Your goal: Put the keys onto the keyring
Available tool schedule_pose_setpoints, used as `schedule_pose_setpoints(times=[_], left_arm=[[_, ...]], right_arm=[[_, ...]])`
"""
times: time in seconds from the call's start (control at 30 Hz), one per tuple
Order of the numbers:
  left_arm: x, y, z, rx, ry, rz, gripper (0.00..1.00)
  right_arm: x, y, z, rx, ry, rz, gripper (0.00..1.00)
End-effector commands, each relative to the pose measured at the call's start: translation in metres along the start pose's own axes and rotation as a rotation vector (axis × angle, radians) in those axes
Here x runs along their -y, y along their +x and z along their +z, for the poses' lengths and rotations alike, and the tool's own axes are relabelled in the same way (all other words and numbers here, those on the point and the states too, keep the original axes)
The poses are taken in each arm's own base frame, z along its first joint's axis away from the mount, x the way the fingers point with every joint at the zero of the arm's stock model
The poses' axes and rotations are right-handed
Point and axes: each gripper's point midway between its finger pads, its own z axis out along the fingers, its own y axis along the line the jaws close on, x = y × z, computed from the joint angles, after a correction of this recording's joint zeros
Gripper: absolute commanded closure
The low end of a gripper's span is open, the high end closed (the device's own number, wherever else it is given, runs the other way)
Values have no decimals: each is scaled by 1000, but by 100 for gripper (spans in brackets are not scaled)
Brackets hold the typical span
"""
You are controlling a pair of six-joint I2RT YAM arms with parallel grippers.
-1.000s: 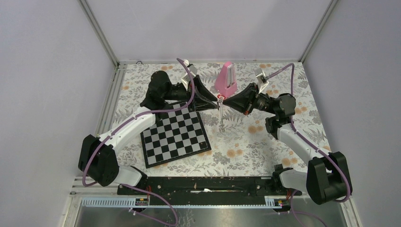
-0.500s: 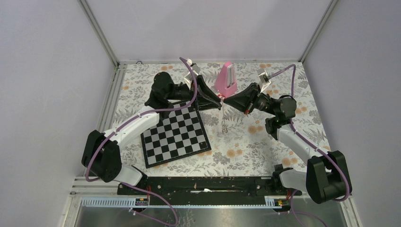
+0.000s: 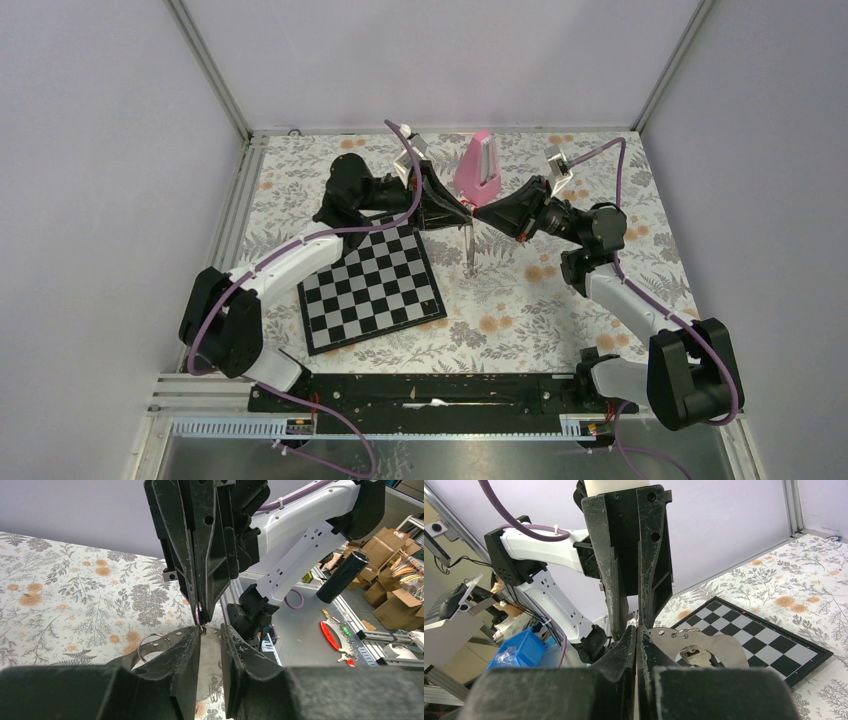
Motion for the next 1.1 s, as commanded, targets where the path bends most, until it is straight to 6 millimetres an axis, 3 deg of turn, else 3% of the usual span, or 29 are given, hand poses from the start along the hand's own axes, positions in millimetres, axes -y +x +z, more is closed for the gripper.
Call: schedule_pose_setpoints(times=[0.0, 0.27, 0.63, 0.73, 0.83, 0.97, 1.07], left_arm=[[5, -16, 5, 38, 25, 55, 76], [5, -17, 7, 39, 35, 48, 89], [5, -17, 11, 37, 54, 39, 93], [6, -16, 10, 35, 58, 39, 100], [6, -14, 10, 32, 57, 42, 100], [-1, -6, 8, -24, 14, 60, 100], [-11, 10, 4, -133, -65, 115, 100]], right_arm=[[-4, -13, 1, 52, -11, -71, 100], [-2, -10, 0, 47, -3, -71, 100], [3, -4, -2, 29, 15, -79, 100], [6, -1, -3, 23, 23, -84, 100], [10, 3, -5, 11, 37, -93, 100], [12, 8, -6, -10, 41, -129, 89], [8, 14, -9, -57, 14, -204, 79]])
